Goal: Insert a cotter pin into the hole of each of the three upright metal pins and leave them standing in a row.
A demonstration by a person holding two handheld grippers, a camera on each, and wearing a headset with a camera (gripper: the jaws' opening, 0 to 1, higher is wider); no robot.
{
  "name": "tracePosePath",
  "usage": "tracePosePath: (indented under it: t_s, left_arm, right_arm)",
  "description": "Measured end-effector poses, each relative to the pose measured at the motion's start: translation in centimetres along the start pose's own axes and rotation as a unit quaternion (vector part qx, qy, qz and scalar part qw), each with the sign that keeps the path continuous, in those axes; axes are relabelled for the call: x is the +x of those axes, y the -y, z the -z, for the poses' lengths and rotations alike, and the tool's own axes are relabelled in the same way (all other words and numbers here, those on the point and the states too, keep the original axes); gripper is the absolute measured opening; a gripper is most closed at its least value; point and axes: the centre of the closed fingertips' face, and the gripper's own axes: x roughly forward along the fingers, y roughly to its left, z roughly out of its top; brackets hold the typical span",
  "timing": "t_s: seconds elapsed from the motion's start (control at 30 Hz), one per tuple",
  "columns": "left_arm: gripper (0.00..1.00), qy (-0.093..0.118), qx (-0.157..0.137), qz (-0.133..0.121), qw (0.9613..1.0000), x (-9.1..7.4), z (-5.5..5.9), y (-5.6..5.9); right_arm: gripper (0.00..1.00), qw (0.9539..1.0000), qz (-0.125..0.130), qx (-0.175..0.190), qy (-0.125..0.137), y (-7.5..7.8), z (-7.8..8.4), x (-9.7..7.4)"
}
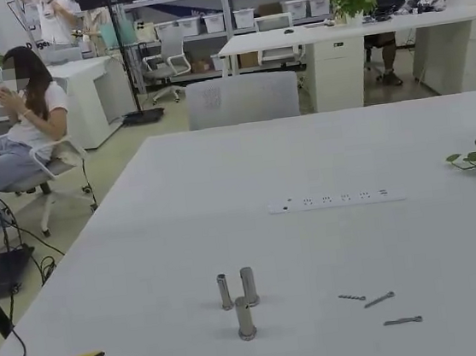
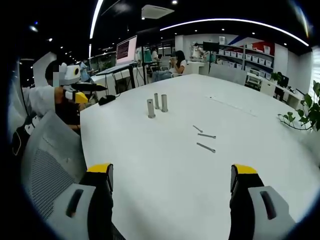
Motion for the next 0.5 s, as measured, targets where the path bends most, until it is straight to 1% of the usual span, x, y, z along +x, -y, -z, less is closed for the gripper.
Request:
tracePosePath:
  t_s: [0.07, 0.37, 0.5]
  left_arm:
    - [1.00, 0.000, 0.000, 0.001, 1.0000, 0.04, 0.00, -0.12]
    - [1.00, 0.003, -0.002, 0.006, 1.0000, 0.23, 0.05, -0.05]
    - [1.00, 0.007, -0.004, 0.016, 0.9998, 0.45, 0.11, 0.22]
  right_arm:
    - [1.00, 1.0000, 0.000, 0.000, 0.000, 0.00, 0.02, 0.02]
    - [1.00, 1.0000, -0.002, -0.002, 0.001, -0.02, -0.05, 0.10]
    - [1.00, 1.0000, -0.005, -0.003, 0.004, -0.15, -0.17, 0.14]
